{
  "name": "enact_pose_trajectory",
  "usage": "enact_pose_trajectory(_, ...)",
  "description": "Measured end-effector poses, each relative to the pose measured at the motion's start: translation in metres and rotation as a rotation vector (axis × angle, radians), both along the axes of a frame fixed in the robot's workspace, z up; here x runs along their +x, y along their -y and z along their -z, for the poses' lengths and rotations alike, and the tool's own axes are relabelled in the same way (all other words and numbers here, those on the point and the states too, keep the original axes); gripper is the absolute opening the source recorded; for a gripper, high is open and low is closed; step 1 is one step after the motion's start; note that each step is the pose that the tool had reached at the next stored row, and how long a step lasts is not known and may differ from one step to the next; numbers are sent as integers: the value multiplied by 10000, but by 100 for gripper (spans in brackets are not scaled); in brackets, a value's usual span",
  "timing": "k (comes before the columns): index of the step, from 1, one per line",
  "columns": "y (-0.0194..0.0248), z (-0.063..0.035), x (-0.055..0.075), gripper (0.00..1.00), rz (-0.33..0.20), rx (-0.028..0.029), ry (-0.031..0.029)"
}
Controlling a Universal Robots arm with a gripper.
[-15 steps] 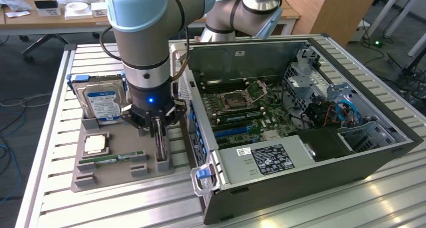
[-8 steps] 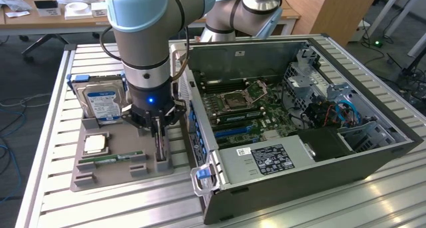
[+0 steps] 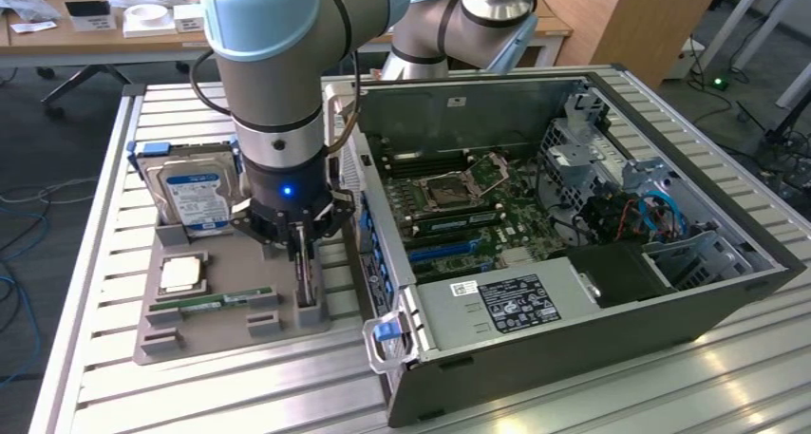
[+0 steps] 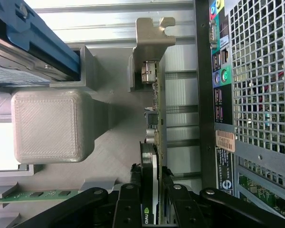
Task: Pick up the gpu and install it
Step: 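Pick up the gpu and move the gpu toward the slot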
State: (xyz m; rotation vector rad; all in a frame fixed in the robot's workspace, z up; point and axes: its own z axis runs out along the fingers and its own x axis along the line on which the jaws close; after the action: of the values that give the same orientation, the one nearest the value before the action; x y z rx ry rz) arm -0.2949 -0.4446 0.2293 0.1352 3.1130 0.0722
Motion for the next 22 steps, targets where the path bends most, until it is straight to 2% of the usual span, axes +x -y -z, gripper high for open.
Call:
enact_pose_trajectory(5,0,4,0,27,-216,-1,0)
enact_pose_trajectory(14,-1,-2,1,27,-219,1,6)
enact_pose_trajectory(22,0,-117,0,27,-219,-4,1)
